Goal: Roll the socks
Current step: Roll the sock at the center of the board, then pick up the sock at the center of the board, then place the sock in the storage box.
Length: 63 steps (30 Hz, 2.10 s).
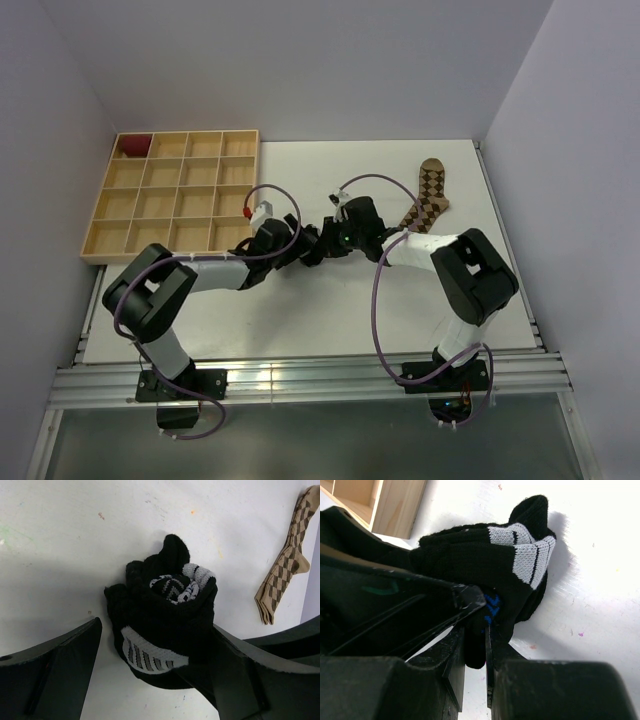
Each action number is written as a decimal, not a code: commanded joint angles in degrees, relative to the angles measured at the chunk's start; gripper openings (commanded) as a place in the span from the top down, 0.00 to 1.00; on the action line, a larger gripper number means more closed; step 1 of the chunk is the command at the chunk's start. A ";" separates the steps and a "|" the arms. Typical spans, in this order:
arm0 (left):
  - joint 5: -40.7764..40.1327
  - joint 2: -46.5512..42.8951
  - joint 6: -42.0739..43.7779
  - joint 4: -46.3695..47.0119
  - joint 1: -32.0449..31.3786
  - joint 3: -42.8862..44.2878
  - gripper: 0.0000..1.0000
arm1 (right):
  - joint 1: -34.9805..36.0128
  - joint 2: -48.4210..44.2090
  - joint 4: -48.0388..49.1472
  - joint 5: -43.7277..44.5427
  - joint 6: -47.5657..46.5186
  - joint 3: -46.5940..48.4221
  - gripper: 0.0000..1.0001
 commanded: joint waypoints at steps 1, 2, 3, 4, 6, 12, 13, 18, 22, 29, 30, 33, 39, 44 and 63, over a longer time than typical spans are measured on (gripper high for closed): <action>-2.78 1.95 -1.16 1.51 -0.29 1.63 0.13 | 0.33 3.17 -6.12 -0.44 0.11 -0.36 1.00; -2.69 2.13 -0.98 1.95 -0.29 1.45 0.13 | 0.33 3.26 -6.12 -0.53 0.11 -0.45 1.00; -2.69 2.30 -0.81 2.39 -0.37 1.54 0.13 | 0.33 3.17 -6.12 -0.61 0.03 -0.36 1.00; -2.69 2.83 -0.72 2.31 -0.46 1.80 0.13 | 0.33 3.17 -6.12 -0.70 0.03 -0.36 1.00; -2.95 4.05 -0.46 1.34 -0.46 2.85 0.14 | 0.33 3.26 -6.12 -0.79 0.03 -0.36 1.00; -3.57 7.40 -1.68 -4.26 -1.08 5.58 0.26 | 0.33 3.17 -5.95 -1.05 0.11 -0.36 1.00; -3.83 8.71 -2.03 -5.41 -1.69 5.93 0.31 | 0.33 3.17 -5.86 -1.14 0.20 -0.36 1.00; -5.68 13.63 -5.46 -13.58 -4.42 8.92 0.65 | 0.33 2.21 -4.63 -1.49 0.82 -0.97 0.96; -7.08 14.08 -5.47 -18.25 -4.77 10.85 0.99 | 0.33 -1.21 -4.28 -0.88 0.73 -2.20 0.58; -10.51 8.38 -1.78 -22.99 -4.68 13.93 1.00 | -0.37 -16.32 -8.32 3.95 0.03 -5.28 0.27; -11.12 6.72 -1.08 -23.53 -4.68 14.45 1.00 | -0.63 -18.17 -9.63 4.74 -0.06 -5.72 0.24; -12.27 3.55 1.47 -25.81 -4.42 16.91 1.00 | -1.42 -25.20 -13.22 7.64 -0.68 -6.25 0.20; -11.84 -2.52 5.26 -32.56 -1.62 22.19 1.00 | -3.62 -39.09 -18.68 12.12 -1.46 -8.53 0.16; -9.20 -10.33 7.10 -35.66 5.92 22.72 1.00 | -3.89 -48.14 -21.41 16.08 -2.96 -9.32 0.15; 5.56 -18.54 24.76 -35.05 54.18 19.56 1.00 | -4.15 -51.24 -17.99 7.83 -3.49 -12.22 0.15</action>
